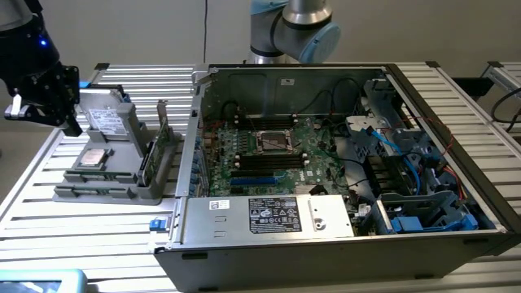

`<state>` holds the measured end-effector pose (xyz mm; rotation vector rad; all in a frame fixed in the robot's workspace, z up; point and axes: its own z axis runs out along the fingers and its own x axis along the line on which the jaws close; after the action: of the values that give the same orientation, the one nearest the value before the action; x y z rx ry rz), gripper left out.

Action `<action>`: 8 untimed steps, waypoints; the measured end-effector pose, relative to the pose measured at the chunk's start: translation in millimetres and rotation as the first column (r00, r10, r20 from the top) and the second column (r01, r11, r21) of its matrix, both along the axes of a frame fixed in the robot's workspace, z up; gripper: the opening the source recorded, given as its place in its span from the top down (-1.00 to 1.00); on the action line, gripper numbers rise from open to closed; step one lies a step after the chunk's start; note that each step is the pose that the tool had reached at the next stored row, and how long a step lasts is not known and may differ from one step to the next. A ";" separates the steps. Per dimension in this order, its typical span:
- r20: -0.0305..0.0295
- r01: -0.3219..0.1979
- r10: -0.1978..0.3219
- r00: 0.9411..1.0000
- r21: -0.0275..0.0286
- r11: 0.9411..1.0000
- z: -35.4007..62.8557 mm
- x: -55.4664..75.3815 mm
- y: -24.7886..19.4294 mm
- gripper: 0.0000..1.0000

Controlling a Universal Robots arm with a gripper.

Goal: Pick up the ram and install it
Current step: 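Pick up the ram and move it above insertion slot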

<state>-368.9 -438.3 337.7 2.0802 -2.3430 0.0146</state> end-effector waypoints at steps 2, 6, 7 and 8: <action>0.000 -0.018 0.018 1.000 0.000 1.000 0.0 0.0 0.0 0.79; 0.000 -0.020 0.020 1.000 0.000 1.000 0.0 0.0 0.0 0.79; 0.000 -0.020 0.020 1.000 0.000 1.000 0.0 0.0 0.0 0.79; 0.000 -0.020 0.020 1.000 0.000 1.000 0.0 0.0 0.0 0.79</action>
<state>-368.9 -438.2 337.7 2.1031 -2.3227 0.0148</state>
